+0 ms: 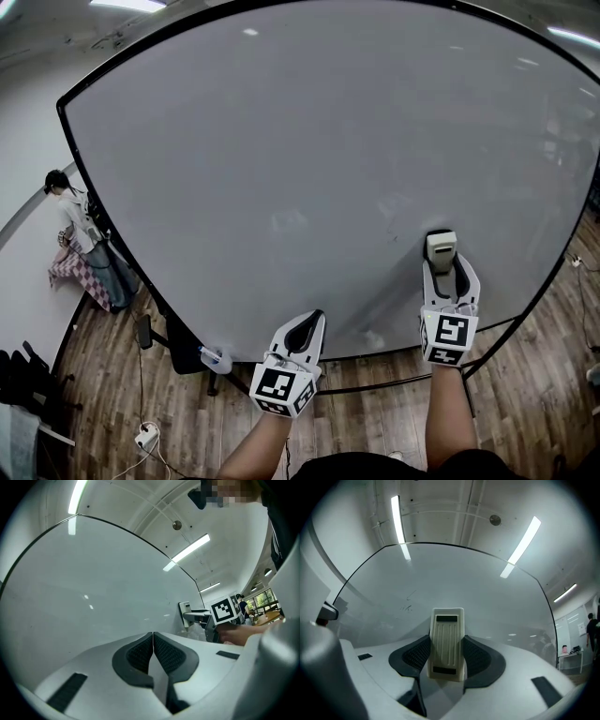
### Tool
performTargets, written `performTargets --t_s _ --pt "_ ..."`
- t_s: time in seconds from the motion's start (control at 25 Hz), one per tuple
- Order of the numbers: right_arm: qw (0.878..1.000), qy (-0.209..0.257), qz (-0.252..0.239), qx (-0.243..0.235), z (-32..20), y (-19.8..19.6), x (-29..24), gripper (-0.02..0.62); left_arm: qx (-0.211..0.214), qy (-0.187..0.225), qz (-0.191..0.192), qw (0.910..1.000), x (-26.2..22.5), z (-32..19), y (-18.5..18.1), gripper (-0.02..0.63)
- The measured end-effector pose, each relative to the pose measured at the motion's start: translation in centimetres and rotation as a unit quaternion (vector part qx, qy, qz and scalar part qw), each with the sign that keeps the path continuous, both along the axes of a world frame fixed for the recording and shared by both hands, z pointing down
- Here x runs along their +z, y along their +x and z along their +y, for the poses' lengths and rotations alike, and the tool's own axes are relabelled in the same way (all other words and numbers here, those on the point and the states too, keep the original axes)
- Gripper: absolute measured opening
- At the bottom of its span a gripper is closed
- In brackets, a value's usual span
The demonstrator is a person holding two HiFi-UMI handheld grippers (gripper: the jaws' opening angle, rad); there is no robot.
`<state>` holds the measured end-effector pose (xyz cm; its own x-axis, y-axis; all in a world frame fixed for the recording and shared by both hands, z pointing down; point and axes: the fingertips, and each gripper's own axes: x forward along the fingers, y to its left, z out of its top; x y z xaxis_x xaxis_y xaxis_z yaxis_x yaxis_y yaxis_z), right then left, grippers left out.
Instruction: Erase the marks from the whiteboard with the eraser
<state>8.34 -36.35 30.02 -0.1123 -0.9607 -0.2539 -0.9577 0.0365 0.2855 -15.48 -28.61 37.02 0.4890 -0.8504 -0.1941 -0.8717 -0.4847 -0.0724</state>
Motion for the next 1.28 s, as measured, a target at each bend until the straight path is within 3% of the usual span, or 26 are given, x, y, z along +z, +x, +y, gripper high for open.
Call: performTargets --t_s 0.32,0.6,0.8,1.16,1.28 --pt "0.997 0.001 -0.04 0.065 -0.8 7.5 -0.4 0.245 0.005 0.012 -0.002 0.9999 -0.9 0.3 0.9 0.021" --pt "0.998 0.0 -0.017 0.062 0.3 6.8 -1.0 0.245 0.001 0.014 -0.003 0.9999 -0.9 0.3 1.1 0.021" --pt "1.0 0.014 0.0 0.004 2.1 2.8 -2.2 0.245 -0.001 0.017 0.01 0.9998 -0.8 0.7 1.1 0.021" --pt "0.993 0.008 0.017 -0.12 3.6 -10.3 -1.7 0.245 -0.022 0.022 0.006 0.9995 -1.0 0.4 -0.9 0.021" --pt "0.987 0.019 0.063 -0.148 4.3 -14.6 -1.9 0.245 -0.037 0.016 0.005 0.9992 -1.1 0.3 -2.1 0.021"
